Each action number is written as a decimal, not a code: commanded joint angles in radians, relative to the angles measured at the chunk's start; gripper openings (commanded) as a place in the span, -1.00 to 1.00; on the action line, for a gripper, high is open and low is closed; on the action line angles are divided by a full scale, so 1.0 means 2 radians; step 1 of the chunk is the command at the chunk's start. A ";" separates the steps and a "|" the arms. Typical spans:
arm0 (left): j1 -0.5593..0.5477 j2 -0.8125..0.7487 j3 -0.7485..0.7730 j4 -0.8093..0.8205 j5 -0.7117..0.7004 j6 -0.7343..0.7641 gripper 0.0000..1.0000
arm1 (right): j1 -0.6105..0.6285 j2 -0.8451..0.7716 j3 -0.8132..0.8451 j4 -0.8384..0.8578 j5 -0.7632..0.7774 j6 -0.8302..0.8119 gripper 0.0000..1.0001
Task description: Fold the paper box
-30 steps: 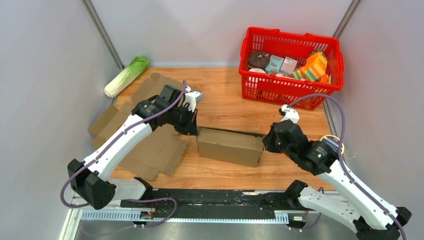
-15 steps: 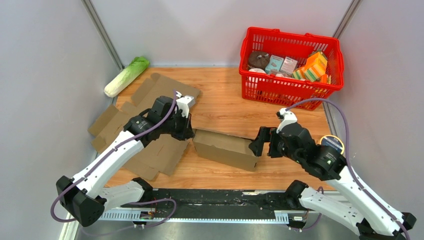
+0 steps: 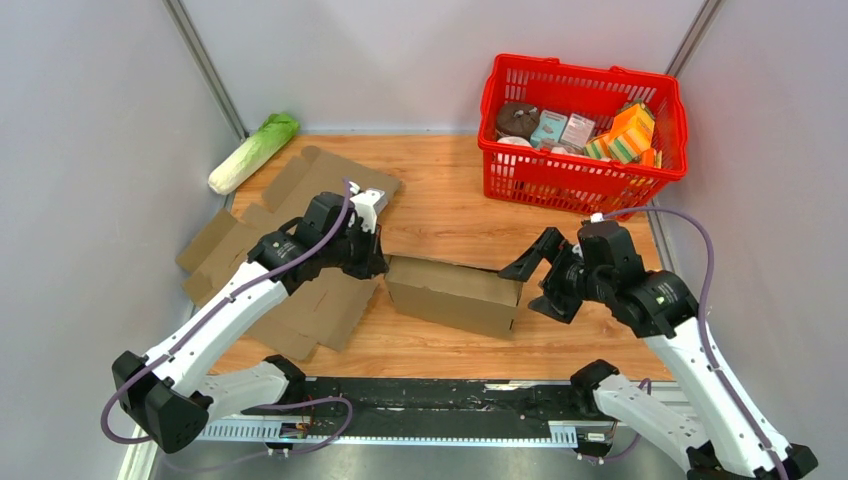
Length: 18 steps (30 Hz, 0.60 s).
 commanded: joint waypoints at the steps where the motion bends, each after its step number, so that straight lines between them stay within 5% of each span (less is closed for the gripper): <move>1: -0.006 -0.001 0.005 -0.019 -0.028 -0.017 -1.00 | -0.041 0.010 -0.010 -0.015 -0.075 0.086 1.00; 18: -0.027 -0.035 -0.016 0.005 -0.100 -0.077 -1.00 | -0.077 0.016 -0.087 0.050 -0.125 0.220 1.00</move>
